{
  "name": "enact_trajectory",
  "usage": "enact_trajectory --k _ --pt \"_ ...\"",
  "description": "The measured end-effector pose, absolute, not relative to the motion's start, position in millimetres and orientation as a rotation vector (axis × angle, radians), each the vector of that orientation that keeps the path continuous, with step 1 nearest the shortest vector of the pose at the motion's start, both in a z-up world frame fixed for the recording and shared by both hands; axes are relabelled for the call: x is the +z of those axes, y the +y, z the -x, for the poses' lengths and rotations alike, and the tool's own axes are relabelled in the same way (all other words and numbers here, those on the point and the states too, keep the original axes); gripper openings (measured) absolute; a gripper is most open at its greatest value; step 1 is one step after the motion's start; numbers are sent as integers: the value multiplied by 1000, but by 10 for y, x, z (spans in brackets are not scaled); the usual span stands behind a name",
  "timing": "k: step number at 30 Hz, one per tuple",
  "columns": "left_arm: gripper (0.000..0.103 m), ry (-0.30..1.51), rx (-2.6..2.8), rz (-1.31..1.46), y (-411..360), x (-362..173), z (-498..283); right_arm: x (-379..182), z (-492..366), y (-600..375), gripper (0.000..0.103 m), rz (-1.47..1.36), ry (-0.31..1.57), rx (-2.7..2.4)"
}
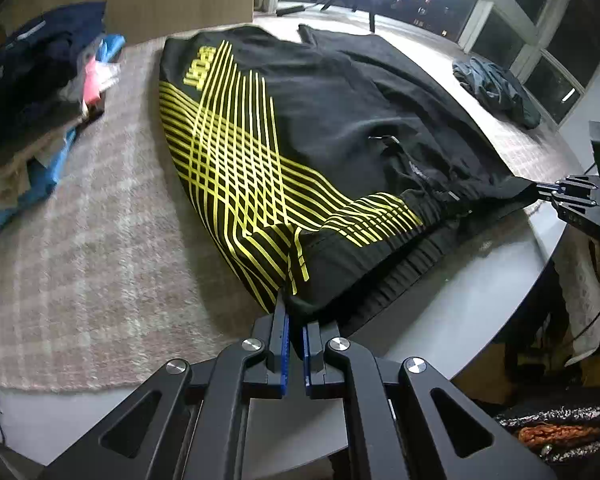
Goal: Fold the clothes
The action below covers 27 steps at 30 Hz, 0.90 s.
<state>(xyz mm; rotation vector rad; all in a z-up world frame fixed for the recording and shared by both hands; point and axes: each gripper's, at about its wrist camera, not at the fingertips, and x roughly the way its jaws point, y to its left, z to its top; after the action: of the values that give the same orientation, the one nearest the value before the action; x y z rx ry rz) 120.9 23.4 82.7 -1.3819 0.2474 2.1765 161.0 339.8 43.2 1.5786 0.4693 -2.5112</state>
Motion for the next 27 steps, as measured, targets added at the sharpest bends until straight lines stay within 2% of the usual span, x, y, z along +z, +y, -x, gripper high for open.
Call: enact_trajectory --k 5,10,14,16,19,23,26,27 --pt "4 257 2194 1350 111 888 -1221 437 -1559 3358 4 -1592 461 -2488" --pt "13 240 2163 1390 -15 831 -1379 349 -1729 3246 8 -1669 566 -2352" --pt "13 180 2195 1356 -219 1019 -1503 691 -1764 3329 10 -1611 393 -2342" --pt "14 200 2215 1332 -248 1088 -1528 897 -1724 3349 22 -1555 307 -2373" --pt "25 250 2196 1296 -113 1083 -1506 1043 -1659 3145 23 -1483 230 -2372" --pt "27 375 2172 1214 173 989 -1469 865 -1516 2775 23 -1445 274 -2326" --pt "28 397 2128 1228 259 855 -1342 683 -1411 2553 23 -1451 250 -2300" --pt "24 415 2109 1262 252 782 -1288 613 -1373 2509 23 -1469 232 -2292"
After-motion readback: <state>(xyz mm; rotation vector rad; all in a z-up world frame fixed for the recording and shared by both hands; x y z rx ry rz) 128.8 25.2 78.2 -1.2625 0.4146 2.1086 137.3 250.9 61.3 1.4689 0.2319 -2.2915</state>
